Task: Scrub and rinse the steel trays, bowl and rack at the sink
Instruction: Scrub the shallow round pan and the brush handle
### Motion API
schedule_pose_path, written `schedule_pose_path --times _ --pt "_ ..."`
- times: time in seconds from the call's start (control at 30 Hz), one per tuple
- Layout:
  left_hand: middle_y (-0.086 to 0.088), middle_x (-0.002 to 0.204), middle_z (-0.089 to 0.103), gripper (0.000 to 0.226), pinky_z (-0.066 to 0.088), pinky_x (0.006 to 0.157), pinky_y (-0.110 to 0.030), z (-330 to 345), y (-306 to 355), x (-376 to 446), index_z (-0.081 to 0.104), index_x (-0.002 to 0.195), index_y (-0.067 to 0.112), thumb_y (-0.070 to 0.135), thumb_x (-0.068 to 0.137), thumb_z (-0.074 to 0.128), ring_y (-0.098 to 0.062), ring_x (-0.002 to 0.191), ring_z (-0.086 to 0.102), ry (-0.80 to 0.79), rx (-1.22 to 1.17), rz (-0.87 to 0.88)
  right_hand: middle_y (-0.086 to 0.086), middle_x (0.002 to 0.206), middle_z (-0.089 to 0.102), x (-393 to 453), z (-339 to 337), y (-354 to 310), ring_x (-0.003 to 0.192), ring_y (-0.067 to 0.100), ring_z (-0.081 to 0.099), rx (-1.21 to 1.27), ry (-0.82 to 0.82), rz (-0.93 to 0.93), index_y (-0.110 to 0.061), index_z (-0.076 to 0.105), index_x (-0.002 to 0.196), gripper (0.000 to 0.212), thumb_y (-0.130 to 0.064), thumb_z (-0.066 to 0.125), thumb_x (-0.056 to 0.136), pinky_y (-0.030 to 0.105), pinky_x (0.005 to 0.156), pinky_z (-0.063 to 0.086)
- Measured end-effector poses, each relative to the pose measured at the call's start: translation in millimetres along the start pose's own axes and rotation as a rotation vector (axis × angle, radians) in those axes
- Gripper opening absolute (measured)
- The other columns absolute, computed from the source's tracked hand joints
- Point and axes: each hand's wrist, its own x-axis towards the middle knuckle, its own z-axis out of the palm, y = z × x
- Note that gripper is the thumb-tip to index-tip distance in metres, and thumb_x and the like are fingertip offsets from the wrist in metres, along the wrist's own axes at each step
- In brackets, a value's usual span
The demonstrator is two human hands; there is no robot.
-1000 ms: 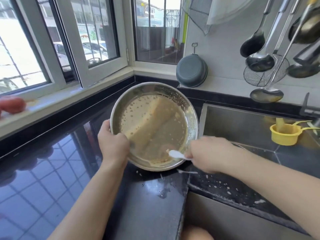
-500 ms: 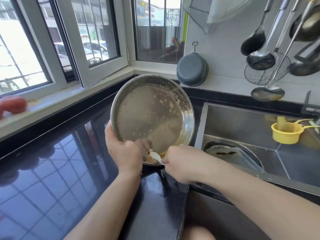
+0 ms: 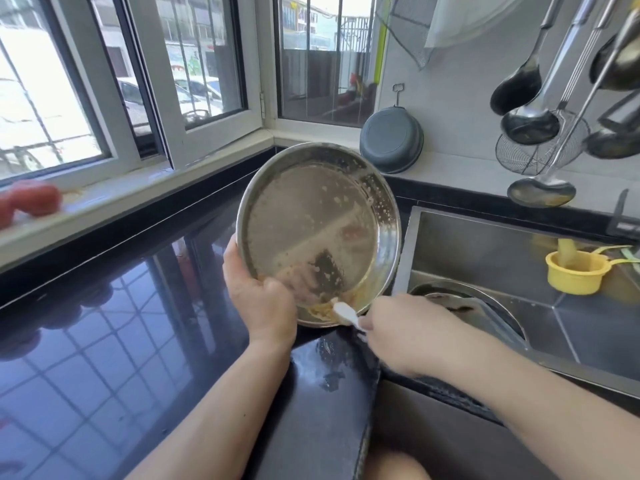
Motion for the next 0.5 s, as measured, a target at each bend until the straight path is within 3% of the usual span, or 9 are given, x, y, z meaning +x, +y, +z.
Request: schedule_pose_path --times 0.1,0.2,0.3,0.37,0.5 --pt "0.0 0.127 0.061 0.082 0.05 0.108 -0.044 -1 3 -4 0.052 0.139 0.032 -0.01 0.07 0.035 -0.016 0.122 0.058 0.01 -0.018 -0.011 0.007 0.093 0.067 11 4 -15 0.08 0.029 0.065 0.128 -0.069 -0.102 -0.017 0.072 0.114 0.031 -0.018 0.045 0.099 0.04 0.076 0.057" --pt "0.015 0.113 0.065 0.078 0.055 0.098 -0.033 -5 6 -3 0.054 0.137 0.032 -0.015 0.077 0.038 -0.001 0.106 0.062 0.042 -0.011 -0.144 0.006 0.098 0.071 26 2 -16 0.081 0.027 0.066 0.18 -0.093 -0.085 -0.019 0.072 0.121 0.034 -0.018 0.047 0.098 0.037 0.074 0.057" --pt "0.007 0.1 0.071 0.065 0.062 0.078 -0.031 -12 9 20 0.063 0.122 0.027 -0.018 0.078 0.05 -0.012 0.094 0.069 0.05 -0.052 -0.247 0.002 0.106 0.071 34 -2 -3 0.089 0.024 0.066 0.12 -0.1 -0.028 -0.022 0.069 0.127 0.034 -0.028 0.053 0.098 0.04 0.086 0.058" --pt "0.006 0.088 0.07 0.062 0.057 0.064 -0.026 -19 17 42 0.067 0.113 0.028 -0.019 0.077 0.049 -0.01 0.08 0.067 0.022 -0.041 -0.291 0.0 0.111 0.07 32 -2 4 0.094 0.024 0.066 0.074 -0.094 -0.007 -0.025 0.066 0.13 0.035 -0.028 0.054 0.098 0.041 0.089 0.057" --pt "0.003 0.081 0.073 0.07 0.053 0.061 -0.031 -27 24 66 0.075 0.088 0.034 -0.023 0.074 0.039 -0.018 0.076 0.065 -0.197 0.065 -0.364 0.002 0.106 0.066 23 0 5 0.09 0.027 0.062 -0.042 -0.035 -0.003 -0.026 0.065 0.127 0.035 -0.02 0.05 0.096 0.037 0.08 0.055"
